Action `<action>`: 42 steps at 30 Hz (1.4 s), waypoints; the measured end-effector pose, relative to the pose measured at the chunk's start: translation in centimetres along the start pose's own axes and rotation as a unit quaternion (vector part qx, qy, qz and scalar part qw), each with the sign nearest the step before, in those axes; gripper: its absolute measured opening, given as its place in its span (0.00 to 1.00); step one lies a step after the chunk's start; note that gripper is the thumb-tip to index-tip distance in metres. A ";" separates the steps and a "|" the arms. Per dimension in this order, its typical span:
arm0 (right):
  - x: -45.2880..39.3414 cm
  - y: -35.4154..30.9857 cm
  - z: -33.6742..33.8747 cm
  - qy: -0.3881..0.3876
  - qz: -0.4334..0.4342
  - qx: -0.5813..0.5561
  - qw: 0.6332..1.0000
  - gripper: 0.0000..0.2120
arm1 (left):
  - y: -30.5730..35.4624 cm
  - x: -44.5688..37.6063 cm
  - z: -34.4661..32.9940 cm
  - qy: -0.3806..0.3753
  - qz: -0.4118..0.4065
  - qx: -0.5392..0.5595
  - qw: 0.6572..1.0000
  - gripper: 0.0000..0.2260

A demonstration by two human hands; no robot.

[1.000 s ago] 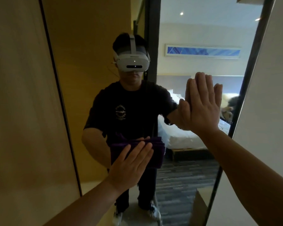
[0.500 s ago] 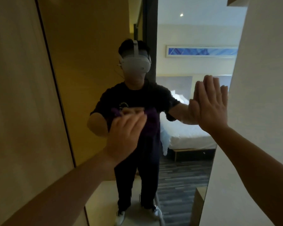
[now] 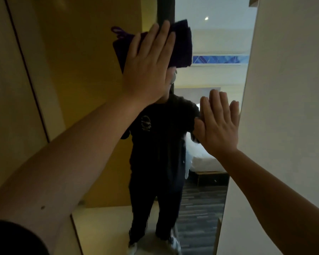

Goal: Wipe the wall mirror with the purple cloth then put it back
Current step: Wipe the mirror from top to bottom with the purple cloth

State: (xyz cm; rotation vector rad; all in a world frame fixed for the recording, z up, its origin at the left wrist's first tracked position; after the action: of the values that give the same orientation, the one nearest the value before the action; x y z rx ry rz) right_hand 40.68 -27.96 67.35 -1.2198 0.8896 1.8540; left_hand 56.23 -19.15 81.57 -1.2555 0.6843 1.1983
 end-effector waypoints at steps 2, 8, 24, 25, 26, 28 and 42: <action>0.0 0.0 0.2 0.008 0.003 -0.015 1.000 0.27 | 1.3 3.5 -0.8 -0.016 -0.023 -0.004 1.000 0.28; 0.2 0.2 0.9 0.067 0.023 -0.048 0.996 0.24 | 6.5 17.9 -4.8 -0.035 -0.101 0.000 0.994 0.29; 2.9 4.9 0.8 -0.076 -0.011 0.016 0.997 0.29 | 9.3 24.9 -4.8 -0.047 -0.074 0.128 0.988 0.17; 2.9 4.9 0.6 -0.086 -0.007 0.023 0.996 0.29 | 8.6 22.8 -4.1 -0.023 -0.049 0.141 0.989 0.17; 2.9 4.8 0.5 -0.091 -0.006 0.028 0.995 0.29 | 7.8 20.4 -3.3 0.006 -0.027 0.150 0.988 0.17; 2.9 4.8 0.5 -0.100 -0.011 0.036 0.994 0.29 | 6.4 14.9 -1.9 0.053 0.000 0.159 0.986 0.16; 2.8 9.9 2.1 -0.041 -0.016 -0.035 0.998 0.26 | 10.0 0.3 -3.0 0.018 -0.031 0.034 0.999 0.25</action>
State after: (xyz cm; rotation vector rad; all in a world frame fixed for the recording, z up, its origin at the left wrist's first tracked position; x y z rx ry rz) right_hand 30.52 -30.49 66.90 -1.1840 0.7623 1.9103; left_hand 47.66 -23.11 77.16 -1.2342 0.7024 1.0959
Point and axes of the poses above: each hand's wrist, its own x-axis away from the middle knuckle, its own z-axis out of the back of the hand, y = z × x, the point moved 7 cm from there along -x, towards the middle knuckle, and after that the axes turned 5 degrees about x, right-handed, at the moved point
